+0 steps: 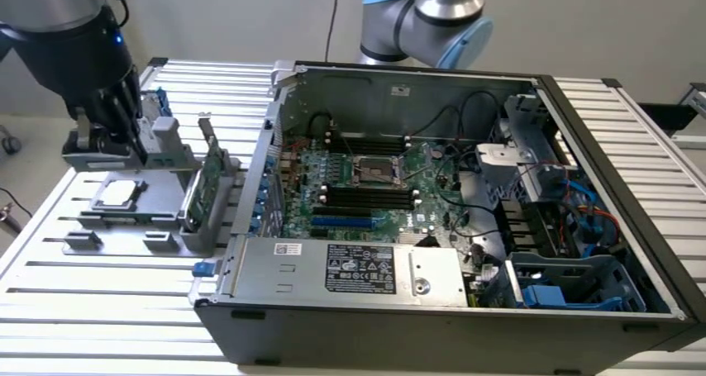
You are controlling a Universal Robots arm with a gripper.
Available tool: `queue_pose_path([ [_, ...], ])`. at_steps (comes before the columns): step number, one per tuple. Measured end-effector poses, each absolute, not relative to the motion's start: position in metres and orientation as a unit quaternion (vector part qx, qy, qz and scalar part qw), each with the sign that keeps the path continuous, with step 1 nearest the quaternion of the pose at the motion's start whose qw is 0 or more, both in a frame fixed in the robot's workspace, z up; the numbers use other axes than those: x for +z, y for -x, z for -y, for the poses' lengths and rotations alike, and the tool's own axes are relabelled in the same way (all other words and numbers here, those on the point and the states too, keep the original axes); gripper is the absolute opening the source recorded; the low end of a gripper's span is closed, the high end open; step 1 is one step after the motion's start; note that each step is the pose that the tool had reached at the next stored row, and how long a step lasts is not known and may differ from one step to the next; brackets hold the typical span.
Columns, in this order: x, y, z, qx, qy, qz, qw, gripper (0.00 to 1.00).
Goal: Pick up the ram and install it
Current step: 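Pick up the ram and move it above insertion slot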
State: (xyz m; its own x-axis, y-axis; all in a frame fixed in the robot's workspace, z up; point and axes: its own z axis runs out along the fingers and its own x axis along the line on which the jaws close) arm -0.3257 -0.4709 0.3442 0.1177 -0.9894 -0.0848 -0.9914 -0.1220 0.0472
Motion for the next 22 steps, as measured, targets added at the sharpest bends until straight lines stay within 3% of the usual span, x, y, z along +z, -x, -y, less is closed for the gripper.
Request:
queue_pose_path([
  [10,0.378,0.289,0.471,0.054,0.751,-0.658,0.018,0.14],
  [22,0.382,0.234,0.471,0.061,0.752,-0.656,0.025,0.14],
])
